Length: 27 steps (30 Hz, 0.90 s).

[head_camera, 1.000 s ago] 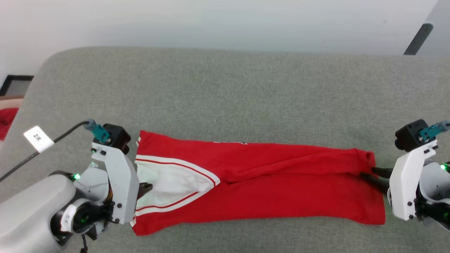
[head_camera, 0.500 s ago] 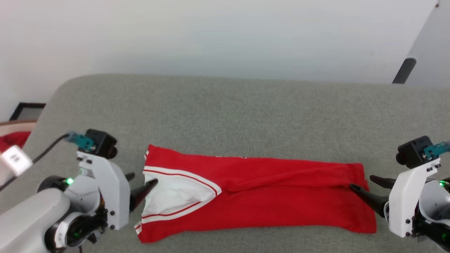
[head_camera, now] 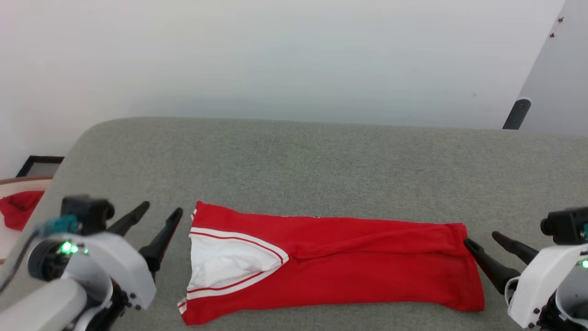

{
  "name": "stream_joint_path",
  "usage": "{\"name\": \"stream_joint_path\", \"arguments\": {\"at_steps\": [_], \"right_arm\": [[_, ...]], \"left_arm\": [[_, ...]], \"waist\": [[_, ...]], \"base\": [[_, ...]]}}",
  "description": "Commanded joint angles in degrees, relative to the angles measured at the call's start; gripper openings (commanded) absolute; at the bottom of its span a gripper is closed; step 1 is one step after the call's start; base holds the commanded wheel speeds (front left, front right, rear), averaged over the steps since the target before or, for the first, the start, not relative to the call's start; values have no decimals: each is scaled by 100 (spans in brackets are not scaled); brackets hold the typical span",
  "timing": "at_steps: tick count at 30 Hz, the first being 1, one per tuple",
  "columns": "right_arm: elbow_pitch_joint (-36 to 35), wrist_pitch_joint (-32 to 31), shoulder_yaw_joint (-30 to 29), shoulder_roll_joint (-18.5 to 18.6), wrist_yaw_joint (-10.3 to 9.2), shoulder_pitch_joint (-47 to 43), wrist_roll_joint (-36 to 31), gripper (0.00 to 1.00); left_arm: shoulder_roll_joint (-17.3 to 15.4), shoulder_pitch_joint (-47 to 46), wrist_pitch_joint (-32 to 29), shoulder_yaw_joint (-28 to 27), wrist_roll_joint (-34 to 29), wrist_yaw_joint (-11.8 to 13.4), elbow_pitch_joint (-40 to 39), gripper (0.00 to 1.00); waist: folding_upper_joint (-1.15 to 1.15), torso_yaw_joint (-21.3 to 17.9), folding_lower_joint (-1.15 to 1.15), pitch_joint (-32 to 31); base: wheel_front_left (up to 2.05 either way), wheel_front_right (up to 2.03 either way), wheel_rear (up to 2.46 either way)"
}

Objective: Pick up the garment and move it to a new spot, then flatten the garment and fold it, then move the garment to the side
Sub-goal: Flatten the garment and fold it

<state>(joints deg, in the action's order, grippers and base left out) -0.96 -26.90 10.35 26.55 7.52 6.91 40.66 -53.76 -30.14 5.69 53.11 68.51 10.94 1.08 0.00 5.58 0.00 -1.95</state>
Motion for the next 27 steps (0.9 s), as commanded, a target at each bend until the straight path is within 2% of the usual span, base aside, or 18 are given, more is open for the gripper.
{"name": "stream_joint_path", "arguments": {"at_steps": [1,5,9,14,21,27], "right_arm": [[31,51,-44,-24,-6,-85,-76,100],[125,238,-150,-100,-6,-205,-86,100],[192,327,-219,-100,-6,-268,-114,100],[289,290,-320,-88,-6,-263,-98,100],[508,-95,-299,-35,-5,25,-47,100],[854,-459,-188,15,-5,336,-98,100]], "left_arm": [[25,112,124,-8,-85,32,30,100],[121,376,735,-105,-312,98,164,100],[325,676,929,-342,-549,172,276,100],[800,1167,945,-1230,-1132,213,285,100],[1645,1930,940,-2549,-1982,-147,350,100],[2217,2176,941,-3169,-2534,-545,461,100]], "waist": [[0,-8,0,-4],[0,-28,0,6],[0,-41,0,63],[0,-4,0,203],[0,84,0,550],[0,236,0,867]], "base": [[0,0,0],[0,0,0],[0,0,0],[0,0,0],[0,0,0],[0,0,0]]}}
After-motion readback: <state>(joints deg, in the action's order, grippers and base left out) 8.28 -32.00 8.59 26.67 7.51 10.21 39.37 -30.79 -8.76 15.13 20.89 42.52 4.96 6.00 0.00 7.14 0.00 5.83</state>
